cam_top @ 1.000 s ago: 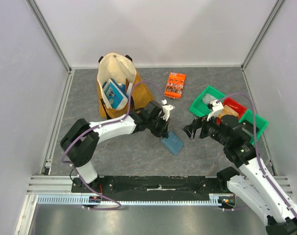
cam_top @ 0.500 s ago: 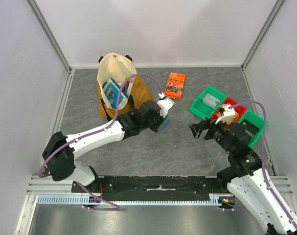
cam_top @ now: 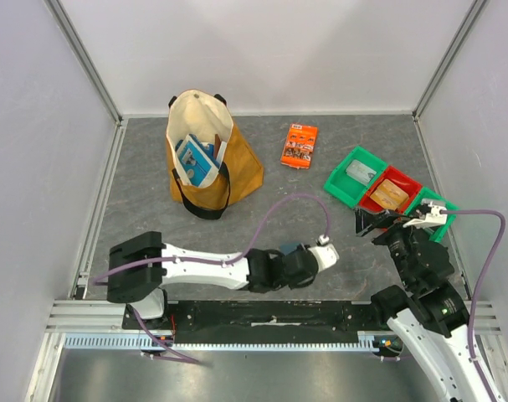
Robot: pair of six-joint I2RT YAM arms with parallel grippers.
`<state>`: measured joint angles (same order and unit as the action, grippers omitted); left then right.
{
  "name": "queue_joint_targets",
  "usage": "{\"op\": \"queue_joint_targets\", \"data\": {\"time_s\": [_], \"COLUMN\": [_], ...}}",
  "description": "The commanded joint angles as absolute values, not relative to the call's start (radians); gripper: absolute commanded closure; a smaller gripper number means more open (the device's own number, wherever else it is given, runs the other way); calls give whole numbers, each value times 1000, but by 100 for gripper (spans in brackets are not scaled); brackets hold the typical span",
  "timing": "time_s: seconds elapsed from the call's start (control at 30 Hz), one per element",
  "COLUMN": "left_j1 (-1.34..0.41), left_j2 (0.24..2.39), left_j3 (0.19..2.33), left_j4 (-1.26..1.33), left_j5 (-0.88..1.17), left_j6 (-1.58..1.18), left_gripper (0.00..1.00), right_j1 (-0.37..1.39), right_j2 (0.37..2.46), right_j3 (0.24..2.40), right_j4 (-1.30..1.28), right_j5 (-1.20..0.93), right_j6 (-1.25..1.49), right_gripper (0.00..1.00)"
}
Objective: Take the credit cards out of the card holder
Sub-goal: Place the card holder at the center of the board.
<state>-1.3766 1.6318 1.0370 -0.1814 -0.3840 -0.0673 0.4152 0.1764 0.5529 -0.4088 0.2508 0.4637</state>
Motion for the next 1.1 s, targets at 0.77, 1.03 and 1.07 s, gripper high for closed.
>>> {"op": "queue_joint_targets", "data": {"time_s": [0.77, 1.03, 1.07], "left_j1": [-1080, -1034, -1035], "left_j2": [1416, 1528, 1543], "left_j3": [858, 854, 856], "left_j4": [-200, -98, -97], "left_j5": [-180, -115, -117], "left_j6": [-712, -756, -761], "left_gripper": [28, 31, 31], "right_j1": [423, 465, 472], "right_j2": [744, 888, 905], "right_j3": [523, 491, 486], "right_j4": [-355, -255, -244], "right_j5": [-135, -158, -158], "right_j6": [552, 601, 604], "right_gripper": [16, 32, 33]}}
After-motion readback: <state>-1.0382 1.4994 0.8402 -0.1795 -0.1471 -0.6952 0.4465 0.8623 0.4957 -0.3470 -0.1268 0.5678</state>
